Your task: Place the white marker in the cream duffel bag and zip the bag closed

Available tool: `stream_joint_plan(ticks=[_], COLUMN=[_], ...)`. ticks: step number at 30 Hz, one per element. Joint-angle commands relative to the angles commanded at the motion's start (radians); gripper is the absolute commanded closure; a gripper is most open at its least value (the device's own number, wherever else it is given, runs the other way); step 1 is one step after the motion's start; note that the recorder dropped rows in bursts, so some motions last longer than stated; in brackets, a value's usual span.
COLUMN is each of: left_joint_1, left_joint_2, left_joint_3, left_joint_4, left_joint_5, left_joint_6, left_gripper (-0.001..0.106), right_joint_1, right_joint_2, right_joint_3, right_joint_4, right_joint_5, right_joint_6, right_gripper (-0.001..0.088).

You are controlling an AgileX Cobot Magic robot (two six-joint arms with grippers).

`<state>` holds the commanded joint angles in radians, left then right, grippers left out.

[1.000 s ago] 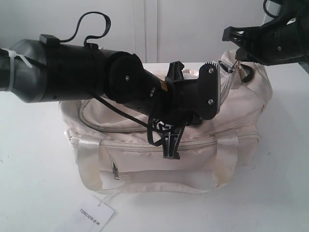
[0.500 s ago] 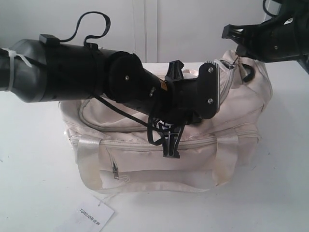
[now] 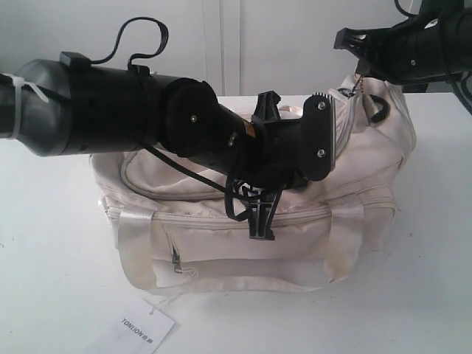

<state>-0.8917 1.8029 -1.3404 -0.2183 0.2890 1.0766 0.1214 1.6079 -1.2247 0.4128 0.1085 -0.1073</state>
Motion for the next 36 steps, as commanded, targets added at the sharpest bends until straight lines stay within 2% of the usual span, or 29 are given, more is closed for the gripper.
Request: stream_joint_plan(ticks=[14,26,36], left_joint_1=[0.0,0.0,0.0], left_joint_2=[0.0,0.0,0.0], left_joint_3=[0.0,0.0,0.0], left_joint_4=[0.0,0.0,0.0], left_joint_5=[0.005,0.005,-0.005], left_joint_6=[0.0,-0.006,-0.006], left_gripper=[0.105,0.105,0.105], right_joint_1=[0.0,0.0,0.0], right_joint_2=[0.051,0.066,0.029], right_joint_3=[0.0,0.0,0.0], right_joint_4=[0.0,0.0,0.0], right_joint_5=[-0.091,-0.114,0.022], right_joint_6=[0.0,0.0,0.0], right_gripper=[0.0868,0.0868,0.0868])
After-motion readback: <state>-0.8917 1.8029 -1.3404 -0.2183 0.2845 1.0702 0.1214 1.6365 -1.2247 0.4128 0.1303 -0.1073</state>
